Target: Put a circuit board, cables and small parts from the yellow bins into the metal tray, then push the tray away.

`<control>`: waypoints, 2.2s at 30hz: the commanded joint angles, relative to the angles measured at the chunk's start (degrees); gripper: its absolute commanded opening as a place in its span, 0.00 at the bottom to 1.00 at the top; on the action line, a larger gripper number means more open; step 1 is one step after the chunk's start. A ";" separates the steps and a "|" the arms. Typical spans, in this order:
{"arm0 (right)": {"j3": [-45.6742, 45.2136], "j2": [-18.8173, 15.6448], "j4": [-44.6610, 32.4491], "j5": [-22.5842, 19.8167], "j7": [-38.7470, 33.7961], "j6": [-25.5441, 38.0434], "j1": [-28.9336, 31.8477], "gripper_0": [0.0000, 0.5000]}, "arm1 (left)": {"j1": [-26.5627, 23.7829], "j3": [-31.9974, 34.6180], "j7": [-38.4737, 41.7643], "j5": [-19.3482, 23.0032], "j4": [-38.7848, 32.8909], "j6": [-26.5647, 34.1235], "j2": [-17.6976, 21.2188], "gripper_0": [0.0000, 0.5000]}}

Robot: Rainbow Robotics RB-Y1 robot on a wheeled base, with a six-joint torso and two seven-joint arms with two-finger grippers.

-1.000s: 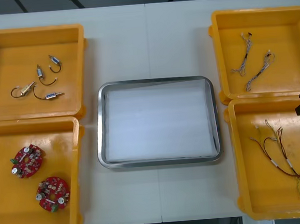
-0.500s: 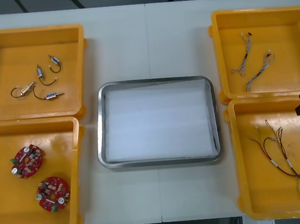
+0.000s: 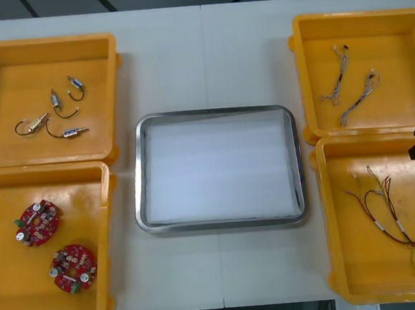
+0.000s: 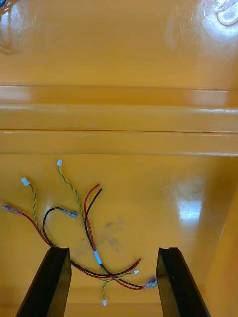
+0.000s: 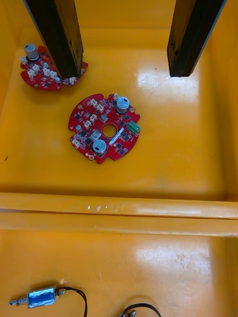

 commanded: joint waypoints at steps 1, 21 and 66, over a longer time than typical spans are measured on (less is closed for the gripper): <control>-1.64 0.32 -0.12 0.43 1.73 0.42 0.62 1.00 | 1.30 -0.37 4.09 -0.54 -1.06 -0.61 2.60 1.00; -1.64 0.32 -0.12 0.43 1.73 0.42 0.62 1.00 | 1.30 -0.37 4.09 -0.54 -1.06 -0.61 2.60 1.00; -1.64 0.32 -0.12 0.43 1.73 0.42 0.62 1.00 | 1.30 -0.37 4.09 -0.54 -1.06 -0.61 2.60 1.00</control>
